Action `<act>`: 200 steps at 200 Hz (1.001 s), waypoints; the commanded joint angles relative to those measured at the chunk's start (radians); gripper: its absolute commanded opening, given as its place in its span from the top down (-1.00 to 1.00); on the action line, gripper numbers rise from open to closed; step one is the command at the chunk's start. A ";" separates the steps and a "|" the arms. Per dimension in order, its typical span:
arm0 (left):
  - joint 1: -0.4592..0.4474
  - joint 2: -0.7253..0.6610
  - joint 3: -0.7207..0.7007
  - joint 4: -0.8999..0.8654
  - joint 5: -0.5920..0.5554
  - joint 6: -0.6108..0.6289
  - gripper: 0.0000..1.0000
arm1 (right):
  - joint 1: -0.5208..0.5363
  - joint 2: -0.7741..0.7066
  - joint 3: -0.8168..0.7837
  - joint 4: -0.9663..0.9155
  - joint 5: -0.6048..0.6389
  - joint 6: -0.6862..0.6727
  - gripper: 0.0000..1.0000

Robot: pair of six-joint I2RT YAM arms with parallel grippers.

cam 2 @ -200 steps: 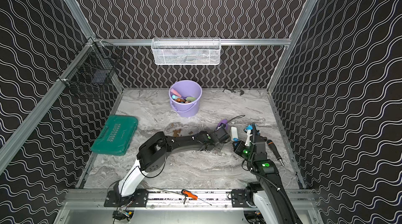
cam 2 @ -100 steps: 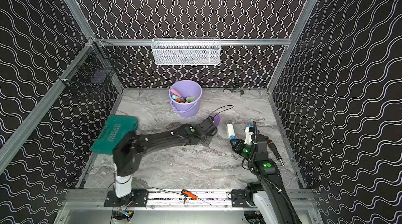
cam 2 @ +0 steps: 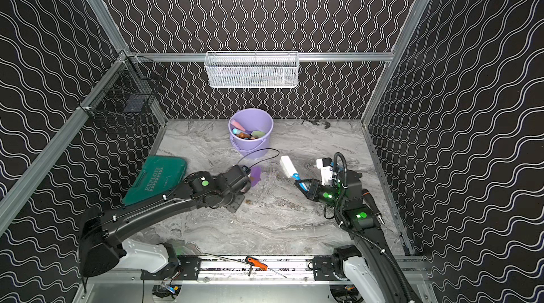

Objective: Brush the soil off the hand trowel and place it into the bucket
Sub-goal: Brush off the soil from the hand trowel.

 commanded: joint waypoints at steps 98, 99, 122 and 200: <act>0.046 -0.058 -0.067 -0.033 0.049 0.012 1.00 | 0.499 0.315 0.117 0.068 0.342 0.031 1.00; 0.046 -0.059 -0.068 -0.032 0.049 0.011 1.00 | 0.502 0.317 0.118 0.071 0.342 0.031 1.00; 0.046 -0.064 -0.074 -0.027 0.049 0.007 1.00 | 0.548 0.382 0.143 0.120 0.337 0.034 1.00; 0.046 -0.086 -0.073 -0.063 0.006 0.006 1.00 | 0.563 0.573 0.247 0.012 0.530 0.016 1.00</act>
